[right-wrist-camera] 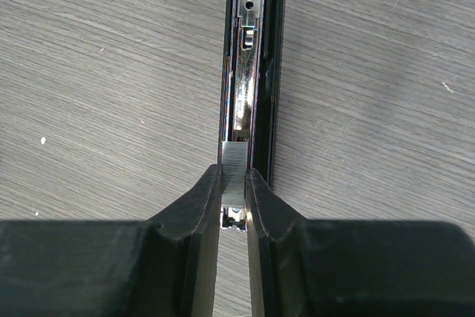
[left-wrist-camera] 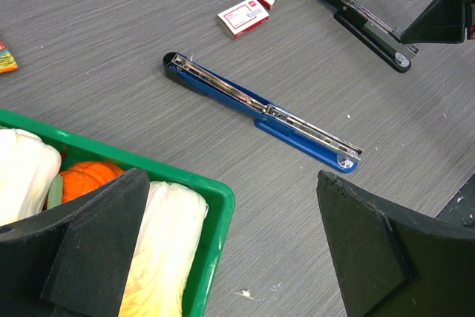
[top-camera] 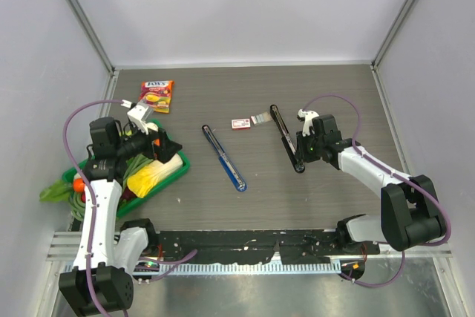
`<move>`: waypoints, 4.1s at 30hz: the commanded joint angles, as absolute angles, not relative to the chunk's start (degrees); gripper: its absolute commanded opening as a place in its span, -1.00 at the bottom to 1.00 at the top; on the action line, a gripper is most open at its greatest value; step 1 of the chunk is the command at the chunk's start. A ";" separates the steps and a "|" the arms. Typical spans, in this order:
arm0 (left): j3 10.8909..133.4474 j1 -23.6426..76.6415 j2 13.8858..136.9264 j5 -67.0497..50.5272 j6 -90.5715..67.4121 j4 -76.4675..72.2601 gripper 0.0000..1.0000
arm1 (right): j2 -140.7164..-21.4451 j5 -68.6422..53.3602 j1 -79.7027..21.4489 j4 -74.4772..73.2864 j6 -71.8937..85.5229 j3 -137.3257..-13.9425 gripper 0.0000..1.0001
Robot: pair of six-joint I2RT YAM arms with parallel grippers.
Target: Load the staples into the stapler
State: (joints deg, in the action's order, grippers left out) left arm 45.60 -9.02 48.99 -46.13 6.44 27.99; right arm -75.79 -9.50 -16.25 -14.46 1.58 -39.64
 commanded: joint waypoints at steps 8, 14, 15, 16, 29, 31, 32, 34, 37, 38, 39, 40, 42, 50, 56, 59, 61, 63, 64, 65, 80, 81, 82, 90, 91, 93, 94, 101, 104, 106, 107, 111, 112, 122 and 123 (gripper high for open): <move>45.53 -9.49 48.34 -47.29 6.42 25.75 1.00 | -76.64 -8.44 -16.00 -15.12 0.97 -40.69 -0.48; 45.53 -9.67 48.34 -47.37 6.33 25.58 1.00 | -77.26 -8.61 -16.00 -15.29 0.88 -40.96 -0.47; 45.53 -9.58 48.34 -47.37 6.33 25.66 1.00 | -77.26 -8.70 -16.00 -15.29 0.88 -40.96 -0.47; 45.44 -9.67 48.34 -47.55 6.33 25.66 1.00 | -77.08 -8.88 -16.00 -15.21 0.79 -40.96 -0.47; 45.44 -9.76 48.34 -47.55 6.33 25.49 0.99 | -75.41 -9.32 -16.00 -14.68 0.62 -40.43 -0.35; 45.44 -9.67 48.34 -47.55 6.42 25.58 1.00 | -75.24 -9.05 -16.00 -14.68 0.70 -40.52 -0.35; 45.35 -9.75 48.25 -47.55 6.42 25.58 0.99 | -75.15 -8.44 -16.00 -14.68 0.53 -40.60 -0.35; 45.35 -9.76 48.25 -47.55 6.42 25.49 0.99 | -74.54 -8.09 -16.26 -14.77 0.27 -41.30 -0.35; 45.35 -9.76 48.34 -47.64 6.33 25.58 1.00 | -73.13 -4.67 -18.79 -15.47 -1.84 -42.36 -0.34; 45.35 -9.76 48.34 -47.64 6.42 25.49 1.00 | -72.69 -3.18 -19.94 -15.47 -2.54 -42.54 -0.34; 45.35 -9.76 48.34 -47.64 6.24 25.49 0.99 | -72.08 -0.29 -21.08 -15.29 -3.16 -42.80 -0.34; 45.35 -9.67 48.34 -47.64 6.24 25.49 1.00 | -70.94 3.83 -24.05 -14.94 -4.56 -42.98 -0.33; 45.26 -9.76 48.25 -47.64 6.24 25.40 1.00 | -69.97 9.98 -26.53 -14.42 -6.06 -43.33 -0.32; 45.26 -9.84 47.90 -47.46 6.15 25.40 1.00 | -74.34 23.55 -33.13 -13.54 -13.09 -44.56 -0.28; 45.18 -9.93 47.73 -47.55 6.15 25.31 0.99 | -79.54 28.29 -37.35 -12.92 -16.61 -45.97 -0.27; 45.18 -9.93 47.73 -47.46 6.24 25.31 1.00 | -80.94 30.05 -39.46 -13.27 -17.84 -46.93 -0.27; 45.09 -10.02 47.73 -47.64 6.24 25.40 1.00 | -81.47 30.41 -40.43 -13.10 -18.19 -47.20 -0.26; 45.09 -10.11 47.81 -47.55 6.42 25.31 1.00 | -82.09 30.67 -40.87 -13.18 -18.37 -47.11 -0.26; 45.09 -10.02 47.81 -47.55 6.33 25.31 0.99 | -82.96 30.50 -40.87 -13.27 -18.37 -47.11 -0.25; 45.09 -10.02 47.81 -47.64 6.33 25.23 1.00 | -83.32 30.59 -41.04 -13.45 -18.54 -47.11 -0.25; 45.00 -10.02 48.08 -47.72 6.50 25.22 1.00 | -87.28 31.91 -41.13 -12.04 -20.04 -45.97 -0.24; 45.00 -10.02 47.99 -47.72 6.50 25.22 0.99 | -87.28 31.82 -41.31 -12.13 -20.04 -45.88 -0.24; 45.00 -10.02 48.08 -47.64 6.42 25.22 0.99 | -87.28 31.73 -41.48 -12.13 -20.21 -45.79 -0.25; 45.09 -10.02 48.08 -47.72 6.42 25.22 1.00 | -88.68 31.64 -42.28 -12.30 -20.83 -45.35 -0.24; 45.09 -10.11 48.08 -47.81 6.42 25.31 1.00 | -88.86 31.81 -42.28 -12.39 -21.00 -45.26 -0.25; 45.09 -10.02 48.08 -47.72 6.33 25.31 1.00 | -89.12 32.43 -42.28 -12.22 -21.09 -45.09 -0.24; 45.09 -10.02 48.16 -47.72 6.42 25.23 1.00 | -89.47 32.43 -42.19 -12.22 -21.18 -45.00 -0.24; 45.00 -10.11 48.25 -47.72 6.33 25.22 1.00 | -90.09 33.92 -42.28 -11.78 -21.36 -44.83 -0.30; 45.00 -10.02 48.16 -47.72 6.50 25.31 1.00 | -90.00 34.19 -42.28 -11.60 -21.44 -44.74 -0.36; 45.00 -10.02 48.16 -47.72 6.42 25.22 1.00 | -89.91 34.28 -42.28 -11.69 -21.53 -44.56 -0.42; 45.00 -10.02 48.16 -47.72 6.42 25.31 1.00 | -89.83 34.19 -42.28 -11.78 -21.53 -44.56 -0.42; 45.00 -10.02 48.25 -47.72 6.42 25.31 1.00 | -89.82 33.92 -42.28 -11.78 -21.71 -44.30 -0.44; 45.00 -10.02 48.16 -47.72 6.59 25.23 1.00 | -89.74 34.01 -42.28 -11.86 -21.71 -44.30 -0.47; 44.82 -10.11 48.16 -47.72 6.50 25.23 0.99 | -87.72 34.19 -42.45 -11.86 -21.36 -44.74 -0.64; 44.82 -10.11 48.16 -47.72 6.50 25.22 1.00 | -87.45 34.02 -42.45 -11.87 -21.27 -44.82 -0.64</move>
